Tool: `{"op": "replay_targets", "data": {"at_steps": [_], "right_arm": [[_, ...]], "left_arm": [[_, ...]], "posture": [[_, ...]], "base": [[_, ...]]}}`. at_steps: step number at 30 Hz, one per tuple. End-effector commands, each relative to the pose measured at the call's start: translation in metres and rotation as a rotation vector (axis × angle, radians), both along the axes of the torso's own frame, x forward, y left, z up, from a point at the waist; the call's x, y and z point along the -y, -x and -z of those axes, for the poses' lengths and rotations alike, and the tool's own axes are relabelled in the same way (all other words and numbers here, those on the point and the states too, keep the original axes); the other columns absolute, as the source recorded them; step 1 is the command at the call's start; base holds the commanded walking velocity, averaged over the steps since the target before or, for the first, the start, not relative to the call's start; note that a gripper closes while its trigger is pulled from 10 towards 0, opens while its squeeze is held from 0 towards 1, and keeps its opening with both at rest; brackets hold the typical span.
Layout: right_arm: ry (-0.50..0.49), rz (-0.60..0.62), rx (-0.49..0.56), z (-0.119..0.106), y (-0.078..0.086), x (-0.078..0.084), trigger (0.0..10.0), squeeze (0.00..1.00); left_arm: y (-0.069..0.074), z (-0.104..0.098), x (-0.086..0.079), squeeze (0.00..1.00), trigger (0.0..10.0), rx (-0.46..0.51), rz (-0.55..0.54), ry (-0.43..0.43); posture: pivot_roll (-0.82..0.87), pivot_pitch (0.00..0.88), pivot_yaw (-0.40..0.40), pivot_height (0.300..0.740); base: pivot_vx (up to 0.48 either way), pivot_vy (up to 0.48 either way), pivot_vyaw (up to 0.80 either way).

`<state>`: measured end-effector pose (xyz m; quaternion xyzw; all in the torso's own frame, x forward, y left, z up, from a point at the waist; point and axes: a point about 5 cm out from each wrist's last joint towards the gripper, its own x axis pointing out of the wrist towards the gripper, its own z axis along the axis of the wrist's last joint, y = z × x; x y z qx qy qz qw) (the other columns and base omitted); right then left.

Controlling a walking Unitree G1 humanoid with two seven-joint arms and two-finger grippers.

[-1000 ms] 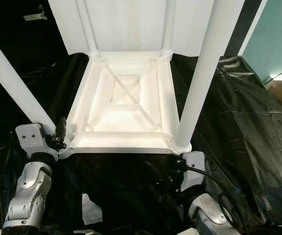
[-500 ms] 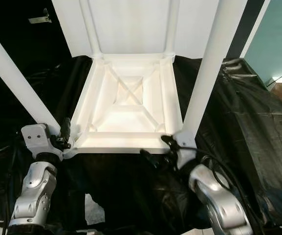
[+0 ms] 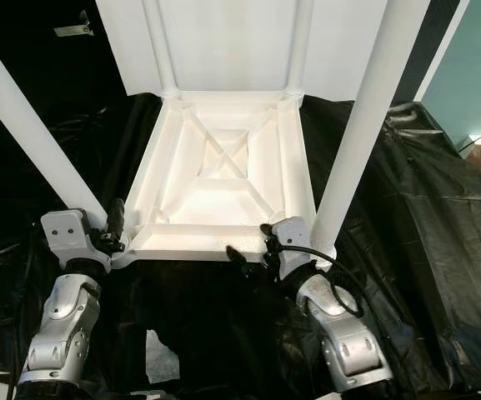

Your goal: Building children table

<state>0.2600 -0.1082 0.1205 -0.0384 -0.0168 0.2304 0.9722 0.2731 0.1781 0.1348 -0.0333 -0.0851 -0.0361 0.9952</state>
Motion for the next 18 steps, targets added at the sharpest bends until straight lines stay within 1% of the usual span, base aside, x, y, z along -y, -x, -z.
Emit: {"op": "replay_targets", "data": {"at_steps": [1,6,7,8,9,13,14,16,18], "right_arm": [[0.000,0.036,0.035,-0.001,-0.003,0.001,0.0,0.00],[-0.005,0.060,0.049,-0.003,-0.005,0.001,0.0,0.00],[-0.003,0.079,0.058,-0.004,-0.007,0.002,3.2,0.00],[-0.003,0.079,0.058,-0.004,-0.007,0.002,3.2,0.00],[0.006,0.102,0.068,-0.004,-0.009,0.003,10.0,0.00],[0.032,0.148,0.096,-0.004,-0.012,0.006,10.0,0.00],[0.039,0.184,0.119,-0.005,-0.012,0.009,10.0,0.00],[0.039,0.184,0.119,-0.005,-0.012,0.009,10.0,0.00],[0.031,0.279,0.165,-0.007,-0.012,0.016,10.0,0.00]], "left_arm": [[-0.001,0.007,0.011,0.00,10.0,-0.021,0.070,-0.008],[-0.002,0.007,0.012,0.00,10.0,-0.021,0.075,-0.008],[-0.003,0.007,0.012,0.00,10.0,-0.021,0.076,-0.008],[-0.003,0.007,0.012,0.00,10.0,-0.021,0.076,-0.008],[-0.004,0.007,0.014,0.00,10.0,-0.019,0.081,-0.008],[-0.005,0.007,0.015,0.00,10.0,-0.018,0.088,-0.007],[-0.005,0.007,0.016,0.00,10.0,-0.018,0.089,-0.006],[-0.005,0.007,0.016,0.00,10.0,-0.018,0.089,-0.006],[-0.004,0.007,0.016,0.00,10.0,-0.017,0.088,-0.004]], "posture": [[0.02,0.012,0.007,0.740],[0.02,0.011,0.011,0.740],[0.01,0.011,0.012,0.740],[0.01,0.011,0.012,0.740],[0.01,0.010,0.011,0.740],[0.01,0.008,0.011,0.740],[0.01,0.008,0.010,0.740],[0.01,0.008,0.010,0.740],[0.01,0.008,0.006,0.740]], "base": [[0.000,0.000,0.00],[0.000,0.000,0.00],[0.000,0.000,0.00],[0.000,0.000,0.00],[0.000,0.000,0.00],[0.000,0.000,0.00],[0.000,0.000,0.00],[0.000,0.000,0.00],[0.000,0.000,0.00]]}}
